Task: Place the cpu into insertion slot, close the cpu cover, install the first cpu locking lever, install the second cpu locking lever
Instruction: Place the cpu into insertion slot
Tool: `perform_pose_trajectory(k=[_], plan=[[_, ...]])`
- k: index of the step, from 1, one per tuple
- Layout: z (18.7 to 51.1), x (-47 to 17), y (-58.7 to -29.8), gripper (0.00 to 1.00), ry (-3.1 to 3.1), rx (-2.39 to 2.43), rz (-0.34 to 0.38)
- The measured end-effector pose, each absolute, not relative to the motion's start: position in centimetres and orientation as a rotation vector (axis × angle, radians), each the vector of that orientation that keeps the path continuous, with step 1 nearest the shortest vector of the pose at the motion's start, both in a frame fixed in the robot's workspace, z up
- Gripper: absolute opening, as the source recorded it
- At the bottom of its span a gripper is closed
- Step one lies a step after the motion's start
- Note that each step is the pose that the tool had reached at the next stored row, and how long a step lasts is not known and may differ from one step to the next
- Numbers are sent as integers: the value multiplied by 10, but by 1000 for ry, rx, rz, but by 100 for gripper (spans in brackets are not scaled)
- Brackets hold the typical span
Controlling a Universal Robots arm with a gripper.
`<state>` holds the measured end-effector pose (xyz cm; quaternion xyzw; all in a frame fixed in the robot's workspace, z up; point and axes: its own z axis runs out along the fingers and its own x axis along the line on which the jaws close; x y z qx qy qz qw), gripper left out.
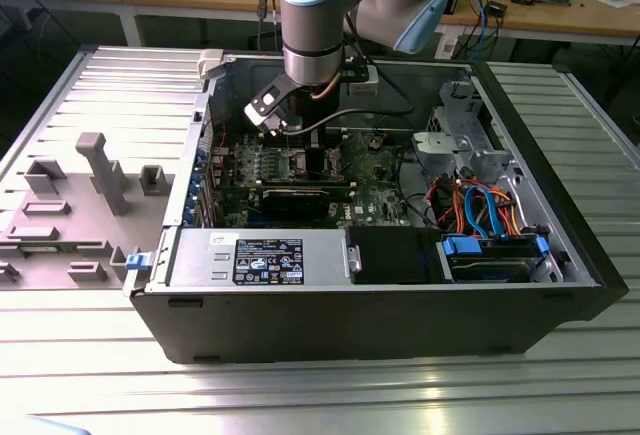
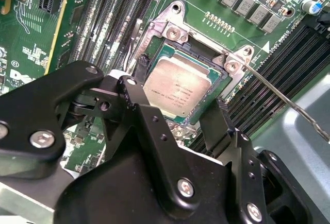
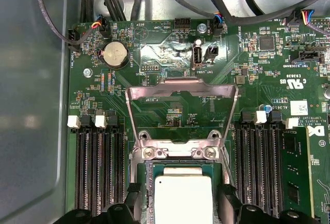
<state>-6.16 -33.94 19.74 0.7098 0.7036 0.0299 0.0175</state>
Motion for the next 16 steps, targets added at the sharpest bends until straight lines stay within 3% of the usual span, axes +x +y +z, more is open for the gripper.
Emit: perform_pose_trajectory(k=[16], plan=[[197, -60, -335, 68, 2186, 2205, 93]])
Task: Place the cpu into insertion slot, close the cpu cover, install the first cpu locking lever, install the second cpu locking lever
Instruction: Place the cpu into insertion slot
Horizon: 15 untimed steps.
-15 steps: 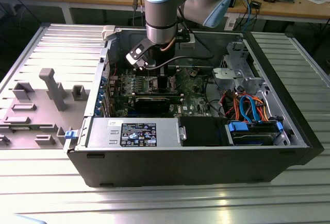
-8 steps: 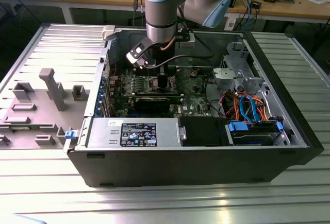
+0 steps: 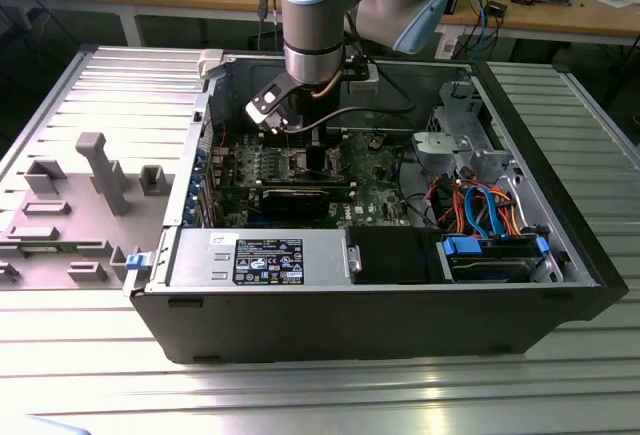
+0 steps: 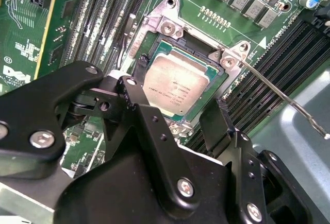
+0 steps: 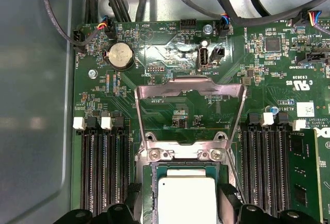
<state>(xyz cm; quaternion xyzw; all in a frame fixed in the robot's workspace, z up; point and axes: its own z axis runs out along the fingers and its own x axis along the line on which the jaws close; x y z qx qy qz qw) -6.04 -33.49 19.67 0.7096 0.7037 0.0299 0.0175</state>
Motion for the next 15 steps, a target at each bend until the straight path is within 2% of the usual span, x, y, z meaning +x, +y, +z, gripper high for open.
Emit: perform_pose_trajectory(k=[3, 4, 5, 6, 15], plan=[[197, -60, -335, 69, 2187, 2205, 93], [197, -60, -335, 75, 2187, 2205, 94], [197, -60, -335, 75, 2186, 2205, 94], [197, -60, -335, 82, 2187, 2205, 93], [197, -60, -335, 82, 2185, 2208, 94]])
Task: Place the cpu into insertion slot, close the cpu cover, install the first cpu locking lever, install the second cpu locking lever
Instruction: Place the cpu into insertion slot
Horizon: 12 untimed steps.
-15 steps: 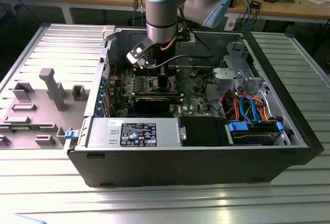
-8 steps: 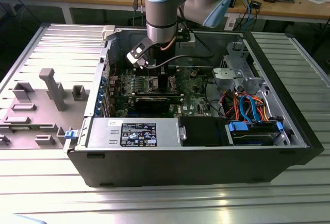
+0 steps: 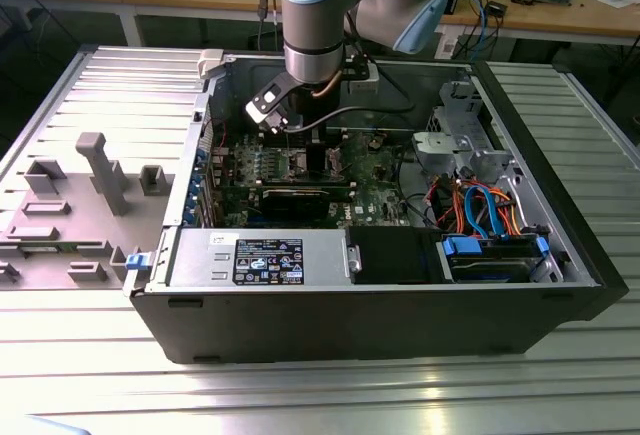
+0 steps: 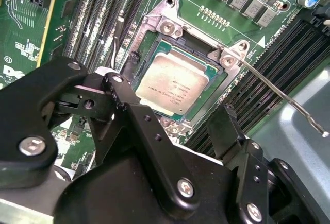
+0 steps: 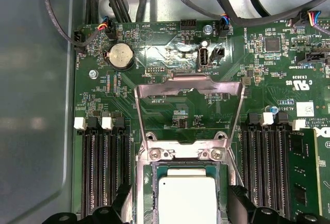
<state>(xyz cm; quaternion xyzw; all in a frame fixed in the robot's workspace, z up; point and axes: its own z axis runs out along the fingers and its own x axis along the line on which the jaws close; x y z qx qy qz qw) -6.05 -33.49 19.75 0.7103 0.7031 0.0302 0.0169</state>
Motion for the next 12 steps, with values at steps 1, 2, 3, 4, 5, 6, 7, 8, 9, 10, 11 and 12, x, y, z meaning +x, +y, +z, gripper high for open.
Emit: perform_pose_trajectory(k=[1, 2, 3, 4, 5, 6, 7, 8, 9, 10, 11, 12], plan=[[197, -61, -335, 82, 2185, 2208, 94], [197, -60, -335, 82, 2185, 2208, 94], [197, -60, -335, 82, 2185, 2208, 94], [197, -60, -335, 80, 2185, 2208, 94], [197, -60, -335, 80, 2185, 2208, 94], [197, -60, -335, 73, 2185, 2208, 94], [197, -60, -335, 73, 2185, 2207, 93], [197, -60, -335, 73, 2185, 2207, 93], [197, -60, -335, 73, 2185, 2207, 93], [197, -60, -335, 73, 2185, 2207, 93], [197, -60, -335, 64, 2185, 2207, 93], [197, -60, -335, 64, 2184, 2207, 92]])
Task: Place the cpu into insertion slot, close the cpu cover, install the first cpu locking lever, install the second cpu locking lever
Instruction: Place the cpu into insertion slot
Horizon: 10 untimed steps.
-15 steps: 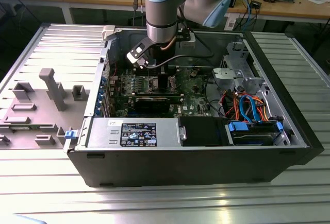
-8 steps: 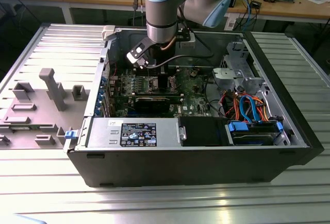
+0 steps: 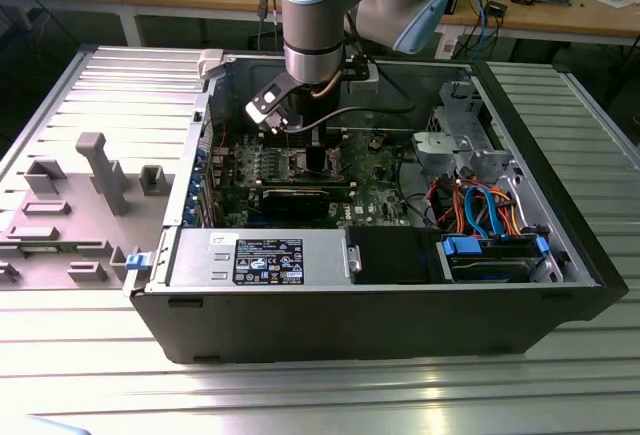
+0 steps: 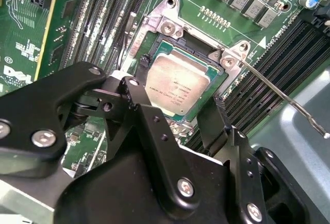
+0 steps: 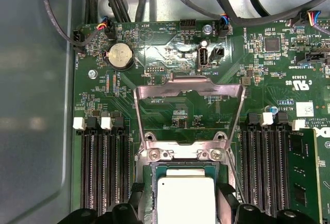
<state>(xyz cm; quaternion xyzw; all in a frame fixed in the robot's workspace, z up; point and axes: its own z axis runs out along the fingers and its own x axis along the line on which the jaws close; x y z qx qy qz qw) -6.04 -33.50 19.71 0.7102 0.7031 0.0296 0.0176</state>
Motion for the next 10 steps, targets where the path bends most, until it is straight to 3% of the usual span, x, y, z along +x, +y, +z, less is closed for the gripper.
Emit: perform_pose_trajectory(k=[10], plan=[[196, -60, -335, 64, 2185, 2207, 93]])
